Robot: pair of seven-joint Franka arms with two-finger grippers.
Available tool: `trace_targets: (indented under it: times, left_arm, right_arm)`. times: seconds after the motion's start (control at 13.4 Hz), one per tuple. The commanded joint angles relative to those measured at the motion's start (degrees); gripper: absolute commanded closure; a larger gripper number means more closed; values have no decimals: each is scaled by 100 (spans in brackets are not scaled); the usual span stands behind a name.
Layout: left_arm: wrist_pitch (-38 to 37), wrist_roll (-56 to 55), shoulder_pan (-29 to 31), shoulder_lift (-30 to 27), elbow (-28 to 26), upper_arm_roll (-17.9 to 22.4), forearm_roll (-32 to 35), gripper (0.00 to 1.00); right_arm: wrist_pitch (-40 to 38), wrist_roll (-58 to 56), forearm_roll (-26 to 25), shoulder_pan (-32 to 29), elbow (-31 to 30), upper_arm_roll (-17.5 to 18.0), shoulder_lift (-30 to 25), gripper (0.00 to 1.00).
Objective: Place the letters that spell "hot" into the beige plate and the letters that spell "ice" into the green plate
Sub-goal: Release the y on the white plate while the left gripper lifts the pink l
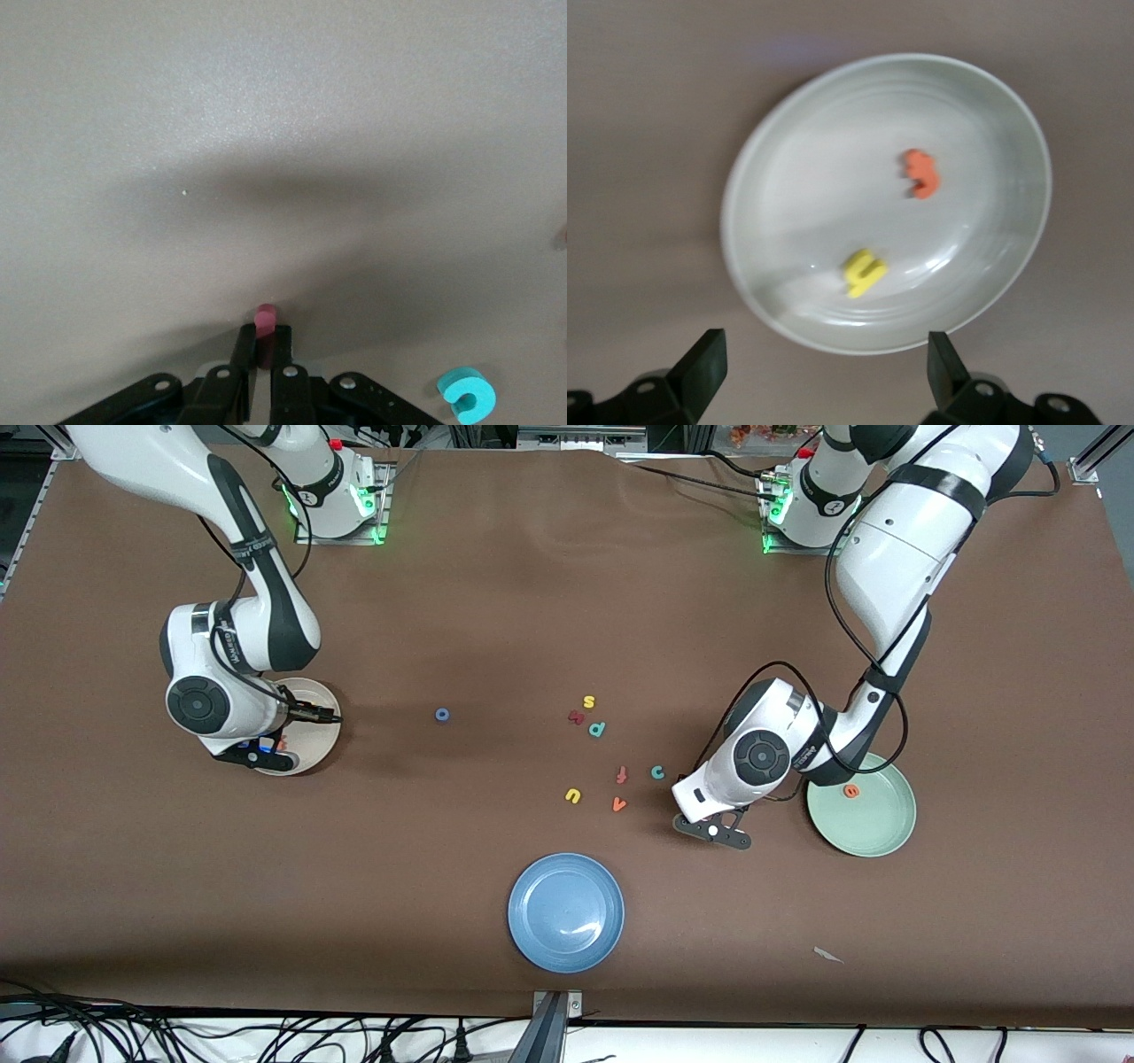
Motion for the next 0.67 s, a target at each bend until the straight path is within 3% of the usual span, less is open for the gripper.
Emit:
trace_targets:
  times: [0.0,0.22,0.6]
  left_arm:
    - [-103,-79,98,-121,12,14,159,100]
    - [-375,8,405,-280,21,-12,159,100]
    - [-1149,1123,1081,-736,-57,-21,150,100]
  right_arm:
    - [-70,486,272,13,8,424,-106,1]
    - [245,1006,273,13,-54,978,-54,1]
    - [1203,1744,273,31,-387,1550,113,1]
